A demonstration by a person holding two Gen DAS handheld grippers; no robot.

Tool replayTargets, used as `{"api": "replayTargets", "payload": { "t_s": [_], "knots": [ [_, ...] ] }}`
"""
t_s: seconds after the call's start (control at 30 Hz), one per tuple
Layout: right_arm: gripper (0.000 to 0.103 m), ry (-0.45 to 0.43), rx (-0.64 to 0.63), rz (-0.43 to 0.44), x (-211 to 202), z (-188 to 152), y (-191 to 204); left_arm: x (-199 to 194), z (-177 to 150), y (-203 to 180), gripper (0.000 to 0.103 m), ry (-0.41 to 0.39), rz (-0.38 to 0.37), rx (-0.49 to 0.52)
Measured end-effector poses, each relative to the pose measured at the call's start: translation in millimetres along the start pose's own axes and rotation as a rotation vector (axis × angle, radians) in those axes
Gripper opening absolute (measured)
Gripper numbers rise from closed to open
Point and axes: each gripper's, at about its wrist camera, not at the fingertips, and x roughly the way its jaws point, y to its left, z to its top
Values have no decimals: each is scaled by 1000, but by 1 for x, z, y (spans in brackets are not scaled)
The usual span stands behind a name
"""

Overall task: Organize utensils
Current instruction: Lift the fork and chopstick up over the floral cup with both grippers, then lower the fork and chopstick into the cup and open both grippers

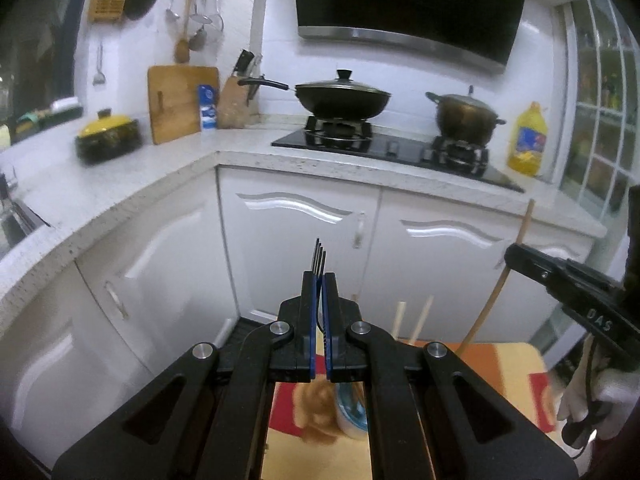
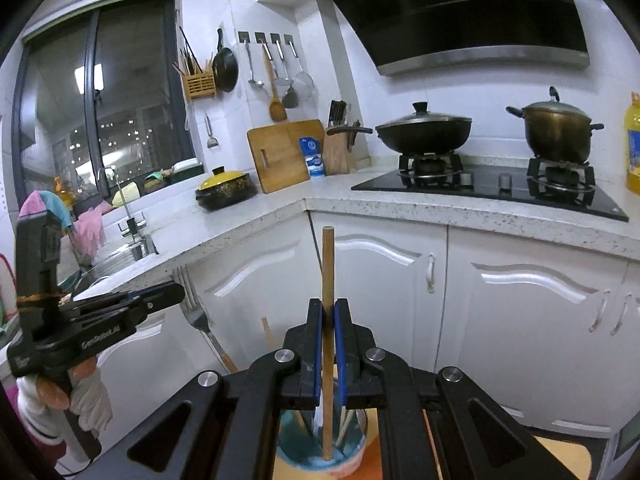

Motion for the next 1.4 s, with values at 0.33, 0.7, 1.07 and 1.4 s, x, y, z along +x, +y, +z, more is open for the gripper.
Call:
{"api": "replayTargets", "payload": {
  "t_s": [0.33, 0.7, 1.07, 1.4],
  "knots": [
    [5, 55, -23, -45, 64, -23, -4, 34, -29, -14, 1, 43, 42, 58],
    [6, 216, 2, -24, 93, -66, -16, 65, -59, -27, 1, 143, 13, 48],
    [30, 227, 60, 6, 72, -71, -31, 59, -61, -24, 13, 180, -23, -42],
    [32, 232, 76, -35, 43, -88, -28, 40, -74, -26, 38, 200, -24, -84]
  ]
}}
